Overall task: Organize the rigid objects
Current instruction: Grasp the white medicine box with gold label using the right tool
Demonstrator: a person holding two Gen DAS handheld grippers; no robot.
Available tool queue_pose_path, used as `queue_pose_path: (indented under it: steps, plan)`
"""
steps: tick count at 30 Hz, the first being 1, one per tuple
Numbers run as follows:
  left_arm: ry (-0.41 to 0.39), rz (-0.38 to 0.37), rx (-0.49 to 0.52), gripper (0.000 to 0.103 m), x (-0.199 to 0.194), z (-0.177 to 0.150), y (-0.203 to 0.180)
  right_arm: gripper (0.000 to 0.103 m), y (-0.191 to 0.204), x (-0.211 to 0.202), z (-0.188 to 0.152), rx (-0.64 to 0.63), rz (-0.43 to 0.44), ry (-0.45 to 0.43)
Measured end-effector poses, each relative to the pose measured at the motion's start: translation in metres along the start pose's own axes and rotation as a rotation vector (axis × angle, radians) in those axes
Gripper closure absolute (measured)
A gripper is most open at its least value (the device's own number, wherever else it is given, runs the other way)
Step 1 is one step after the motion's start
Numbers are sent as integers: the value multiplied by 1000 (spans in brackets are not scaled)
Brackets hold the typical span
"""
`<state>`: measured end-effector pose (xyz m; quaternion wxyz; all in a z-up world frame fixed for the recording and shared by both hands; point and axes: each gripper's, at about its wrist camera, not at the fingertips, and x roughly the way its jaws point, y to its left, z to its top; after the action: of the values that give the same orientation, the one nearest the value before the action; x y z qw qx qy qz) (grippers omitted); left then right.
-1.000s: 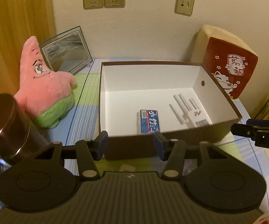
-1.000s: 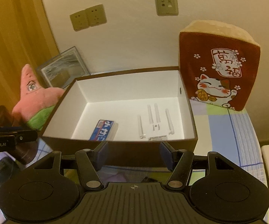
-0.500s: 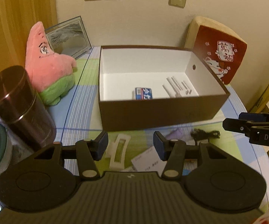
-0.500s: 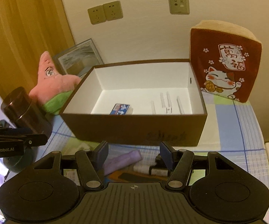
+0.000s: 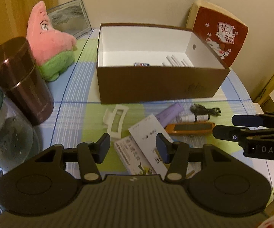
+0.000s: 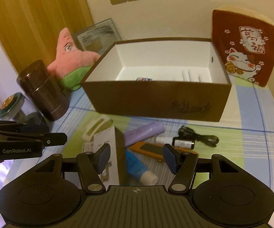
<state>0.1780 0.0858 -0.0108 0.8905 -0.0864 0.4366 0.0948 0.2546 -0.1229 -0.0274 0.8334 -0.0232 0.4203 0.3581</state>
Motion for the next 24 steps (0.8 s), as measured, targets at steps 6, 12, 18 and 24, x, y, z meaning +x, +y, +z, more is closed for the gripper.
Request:
queue_pose_path:
  steps: [6,12,18,24]
  plan:
    - [38,10,-20,54,7,-15,2,45,4,11,-11,-10,24,41]
    - [64,21,-35,54,14,-26,6,45,7,24,-21,-23,43,81]
    - [91,34,-46,54,23,-34,10,45,17,36,-26,-73,51,105]
    - [118,42,-58,54,33,-41,15,45,32,52,-31,-145,50,130]
